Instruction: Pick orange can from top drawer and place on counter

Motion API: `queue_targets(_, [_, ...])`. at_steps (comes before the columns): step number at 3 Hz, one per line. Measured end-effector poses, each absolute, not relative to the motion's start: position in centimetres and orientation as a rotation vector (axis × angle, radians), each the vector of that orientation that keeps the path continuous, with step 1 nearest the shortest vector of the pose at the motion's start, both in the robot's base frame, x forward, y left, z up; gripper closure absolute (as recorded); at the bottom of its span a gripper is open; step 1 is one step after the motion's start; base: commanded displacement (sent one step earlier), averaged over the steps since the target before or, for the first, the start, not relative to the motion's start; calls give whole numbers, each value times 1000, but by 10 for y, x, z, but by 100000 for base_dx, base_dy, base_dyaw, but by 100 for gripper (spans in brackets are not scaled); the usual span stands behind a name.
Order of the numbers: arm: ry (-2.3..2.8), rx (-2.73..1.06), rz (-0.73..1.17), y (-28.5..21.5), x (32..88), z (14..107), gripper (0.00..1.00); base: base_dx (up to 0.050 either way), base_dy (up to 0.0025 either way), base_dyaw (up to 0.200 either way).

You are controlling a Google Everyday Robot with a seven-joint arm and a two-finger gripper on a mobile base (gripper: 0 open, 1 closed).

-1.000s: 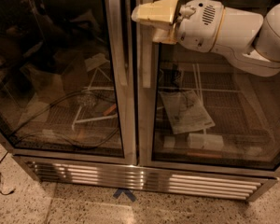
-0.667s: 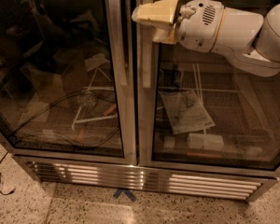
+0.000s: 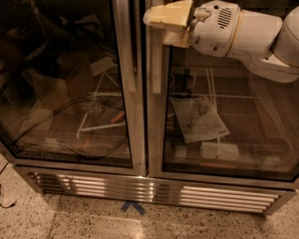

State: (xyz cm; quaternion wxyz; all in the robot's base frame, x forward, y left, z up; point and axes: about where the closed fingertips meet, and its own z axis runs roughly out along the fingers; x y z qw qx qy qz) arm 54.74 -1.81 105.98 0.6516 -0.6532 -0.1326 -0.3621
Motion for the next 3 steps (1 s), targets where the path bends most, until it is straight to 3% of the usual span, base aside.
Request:
queue_targets(1, [-301, -1483, -822, -19, 548, 1059, 100, 0, 0, 0])
queue_targets(2, [-301, -1483, -822, -20, 548, 1058, 100, -4951, 2, -15])
queue_targets(3, [-285, -1477, -831, -22, 543, 1059, 97, 0, 0, 0])
